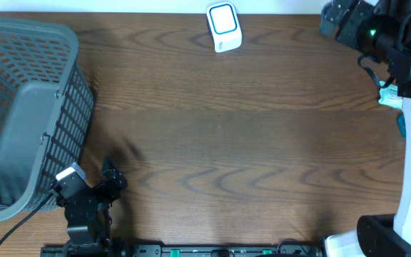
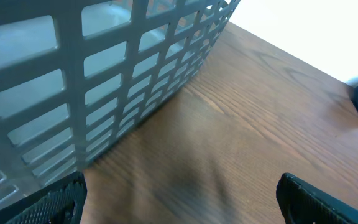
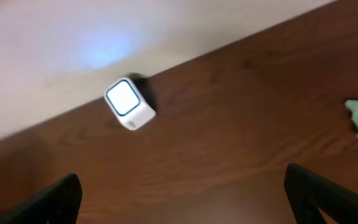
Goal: Scan the item barcode
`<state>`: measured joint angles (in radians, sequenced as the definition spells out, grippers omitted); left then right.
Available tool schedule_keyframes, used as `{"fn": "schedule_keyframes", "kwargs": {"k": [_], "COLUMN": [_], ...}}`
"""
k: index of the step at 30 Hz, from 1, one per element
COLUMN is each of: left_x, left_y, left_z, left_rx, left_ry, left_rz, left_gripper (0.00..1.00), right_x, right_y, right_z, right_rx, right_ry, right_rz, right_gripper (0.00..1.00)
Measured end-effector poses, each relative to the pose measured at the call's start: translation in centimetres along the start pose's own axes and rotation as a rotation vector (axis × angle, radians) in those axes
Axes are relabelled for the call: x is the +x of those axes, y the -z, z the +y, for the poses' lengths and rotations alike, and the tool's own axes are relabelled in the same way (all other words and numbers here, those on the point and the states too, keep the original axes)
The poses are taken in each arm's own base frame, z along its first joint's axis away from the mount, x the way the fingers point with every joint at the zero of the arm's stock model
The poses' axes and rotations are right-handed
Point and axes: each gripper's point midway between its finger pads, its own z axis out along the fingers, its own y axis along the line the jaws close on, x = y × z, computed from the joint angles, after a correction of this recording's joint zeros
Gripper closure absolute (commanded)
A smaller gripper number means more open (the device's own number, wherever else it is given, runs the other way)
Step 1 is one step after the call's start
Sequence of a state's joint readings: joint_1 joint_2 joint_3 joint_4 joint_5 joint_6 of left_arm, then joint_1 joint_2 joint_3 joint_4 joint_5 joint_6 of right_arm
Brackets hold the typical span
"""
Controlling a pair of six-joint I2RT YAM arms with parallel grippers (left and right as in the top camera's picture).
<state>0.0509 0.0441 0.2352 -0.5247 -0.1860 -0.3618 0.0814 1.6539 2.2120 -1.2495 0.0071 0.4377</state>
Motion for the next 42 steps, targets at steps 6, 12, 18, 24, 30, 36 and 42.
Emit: {"fn": "schedule_keyframes", "kwargs": {"k": [6,12,18,24,30,36,42], "left_x": [0.0,0.0,0.0,0.0,0.0,0.0,0.0], "left_y": [0.0,0.0,0.0,0.0,0.0,0.0,0.0], "left_z": [0.0,0.0,0.0,0.0,0.0,0.0,0.0], "left_rx": [0.0,0.0,0.0,0.0,0.001,0.0,0.0], "left_ry": [0.0,0.0,0.0,0.0,0.0,0.0,0.0], "left_rz": [0.0,0.0,0.0,0.0,-0.001,0.0,0.0], "left_gripper": [0.02,0.02,0.02,0.02,0.02,0.02,0.02], "right_x": [-0.5,-0.2,1.8,6.2,11.3,16.6,20.0], "right_y": [-0.6,-0.4,1.9,3.4,5.4,4.8,1.9], "right_z": [-0.1,0.1,-2.5,-7.1,-10.2,-12.4,-14.0], "right_rx": [0.022,0.001,-0.002,0.022,-0.001,-0.032,-0.024], "right_ry": [0.148,0.265,0.304,0.282,0.258,0.248,0.251], "right_rz": [-0.047,-0.186,-0.358,-0.525,-0.764,-0.889,-0.858], "right_gripper": [0.01,0.01,0.01,0.01,0.01,0.01,0.01]}}
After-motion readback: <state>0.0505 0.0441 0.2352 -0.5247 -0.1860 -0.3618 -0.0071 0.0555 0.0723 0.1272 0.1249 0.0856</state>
